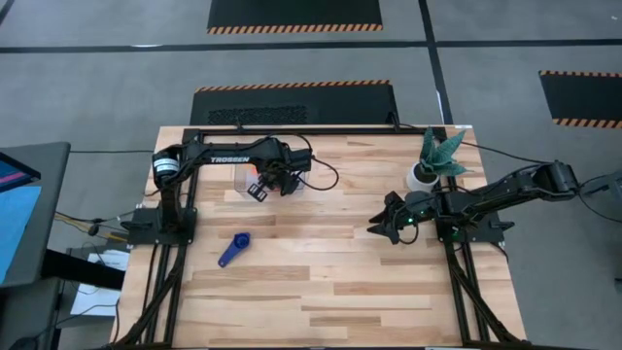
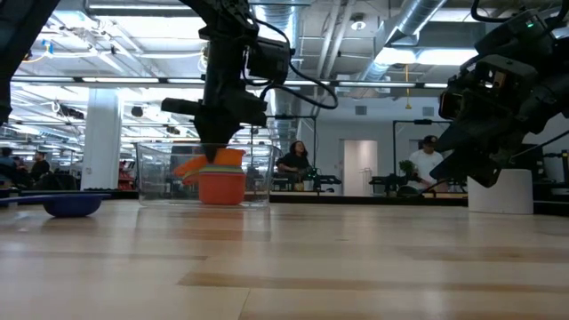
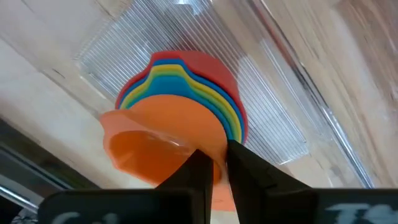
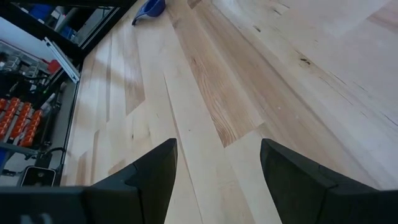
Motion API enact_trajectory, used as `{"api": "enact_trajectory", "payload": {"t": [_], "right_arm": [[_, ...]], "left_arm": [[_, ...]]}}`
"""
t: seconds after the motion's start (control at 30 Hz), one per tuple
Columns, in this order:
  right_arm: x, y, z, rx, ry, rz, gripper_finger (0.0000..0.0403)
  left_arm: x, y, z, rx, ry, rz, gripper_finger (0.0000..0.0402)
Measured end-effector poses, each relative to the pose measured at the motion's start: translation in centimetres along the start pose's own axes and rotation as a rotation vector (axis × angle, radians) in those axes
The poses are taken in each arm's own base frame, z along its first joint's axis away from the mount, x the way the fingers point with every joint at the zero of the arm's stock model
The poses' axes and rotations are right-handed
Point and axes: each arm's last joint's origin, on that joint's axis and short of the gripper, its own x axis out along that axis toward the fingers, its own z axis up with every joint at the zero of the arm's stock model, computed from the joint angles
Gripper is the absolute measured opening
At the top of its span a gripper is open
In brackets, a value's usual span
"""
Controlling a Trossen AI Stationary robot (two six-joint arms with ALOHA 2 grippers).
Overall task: Nest measuring cups in basket
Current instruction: Stack the orange measuring cup into the light blue measuring cup in the transparent bin
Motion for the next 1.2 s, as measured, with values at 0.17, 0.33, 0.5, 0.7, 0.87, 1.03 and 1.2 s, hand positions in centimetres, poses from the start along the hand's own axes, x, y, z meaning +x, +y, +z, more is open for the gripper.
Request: {"api": "enact_trajectory", "payload": {"t": [0.17, 0.33, 0.5, 0.7, 0.87, 1.03, 1.2], "right_arm": [[0.0, 0.0, 0.0, 0.0, 0.0, 0.0, 0.0255], [0.0, 0.0, 0.0, -0.007, 0.0, 0.0, 0.0255], [0.0, 0.0, 0.0, -0.008, 0.001, -0.001, 0.0255], [0.0, -0.1, -0.1, -0.01, 0.012, -0.011, 0.0255], [0.0, -0.2, -0.3, -0.009, 0.026, -0.023, 0.0255], [0.0, -0.2, -0.3, -0.008, 0.028, -0.026, 0.0255], [0.0, -0.2, -0.3, -0.005, 0.029, -0.026, 0.0255]], "left_arm": [[0.0, -0.1, -0.1, 0.003, 0.01, -0.004, 0.0034], [0.0, -0.1, -0.3, 0.044, 0.056, 0.007, 0.0035], [0.0, -0.2, -0.4, 0.054, 0.061, 0.001, 0.0035], [-0.3, -0.2, -0.5, 0.017, 0.124, 0.037, 0.0035], [-1.6, -1.0, -1.2, -0.052, 0.202, -0.045, 0.0034], [-0.8, -2.1, -2.1, -0.128, 0.195, -0.234, 0.0025], [0.9, -2.0, -2.7, -0.186, 0.198, -0.245, 0.0004]]}}
